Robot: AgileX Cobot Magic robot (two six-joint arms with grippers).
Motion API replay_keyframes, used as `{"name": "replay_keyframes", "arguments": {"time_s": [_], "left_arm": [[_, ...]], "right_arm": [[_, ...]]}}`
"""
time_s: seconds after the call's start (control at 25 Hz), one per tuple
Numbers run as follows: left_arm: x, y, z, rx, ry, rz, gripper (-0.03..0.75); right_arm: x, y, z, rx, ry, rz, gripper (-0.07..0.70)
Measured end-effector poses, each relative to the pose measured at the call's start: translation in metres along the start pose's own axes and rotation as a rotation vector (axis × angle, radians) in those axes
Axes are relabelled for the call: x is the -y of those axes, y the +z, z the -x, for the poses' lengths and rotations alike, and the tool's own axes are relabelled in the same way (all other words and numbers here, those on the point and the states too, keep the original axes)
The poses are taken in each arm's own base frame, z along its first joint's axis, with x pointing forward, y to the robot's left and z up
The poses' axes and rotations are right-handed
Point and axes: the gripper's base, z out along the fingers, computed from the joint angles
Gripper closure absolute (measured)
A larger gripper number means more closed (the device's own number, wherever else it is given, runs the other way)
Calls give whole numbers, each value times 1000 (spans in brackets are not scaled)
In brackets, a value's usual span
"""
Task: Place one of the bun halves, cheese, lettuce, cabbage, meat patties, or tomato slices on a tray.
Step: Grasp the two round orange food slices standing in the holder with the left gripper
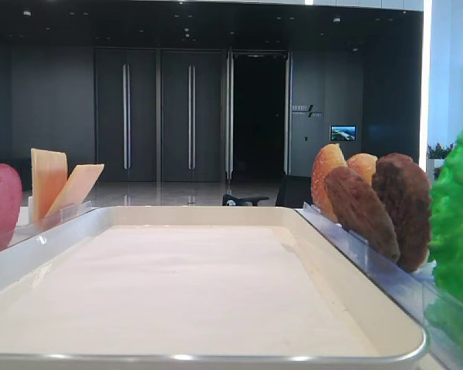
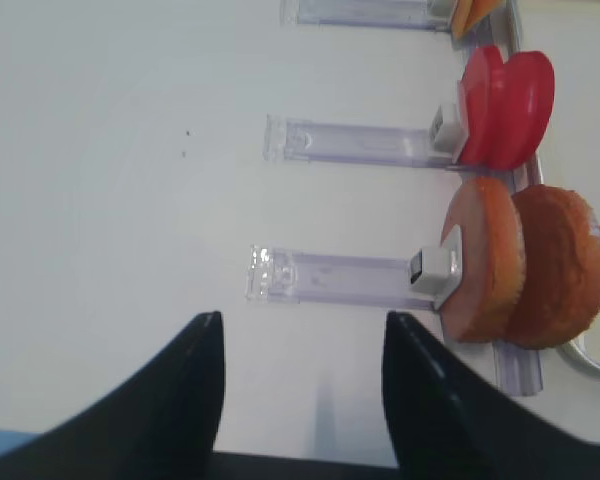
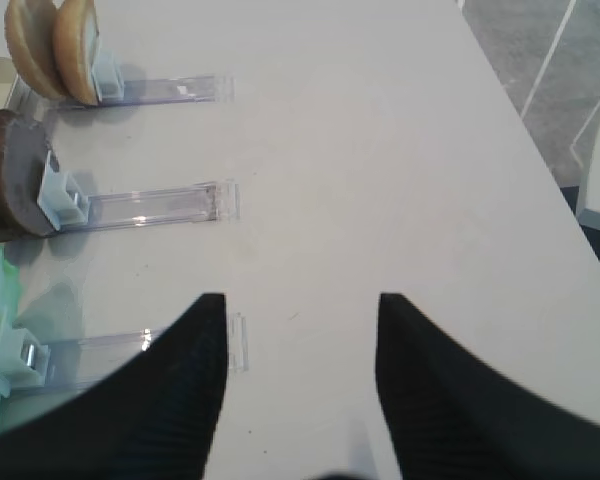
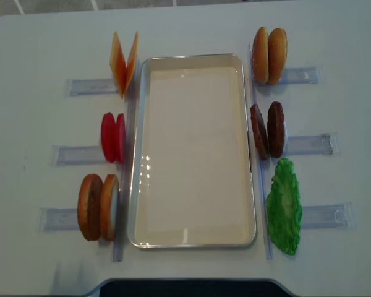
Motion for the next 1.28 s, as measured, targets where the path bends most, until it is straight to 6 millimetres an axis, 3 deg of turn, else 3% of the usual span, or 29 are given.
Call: {"name": "replay_keyframes", "arguments": {"time_s": [0.16,0.32,0.6,0.64,0.96,1.12,1.28], "left_arm": [[2,4,37,-149,-9,13,324],[6,24,70,-288,0,24,324],[15,84,101,-542,2,16,324],[20,102,106,-610,-12,-3,324],[32,139,116,-732,-70,-68,324],[34,142,122,-727,-105,-63,324],[50,139,122,-729,-120,-68,324]], "right_arm": [[0,0,0,0,0,1,273],[0,0,0,0,0,1,273],[0,0,0,0,0,1,273],[0,0,0,0,0,1,273],[0,0,0,0,0,1,273],[0,0,0,0,1,2,273],[0,0,0,0,0,1,273]]}}
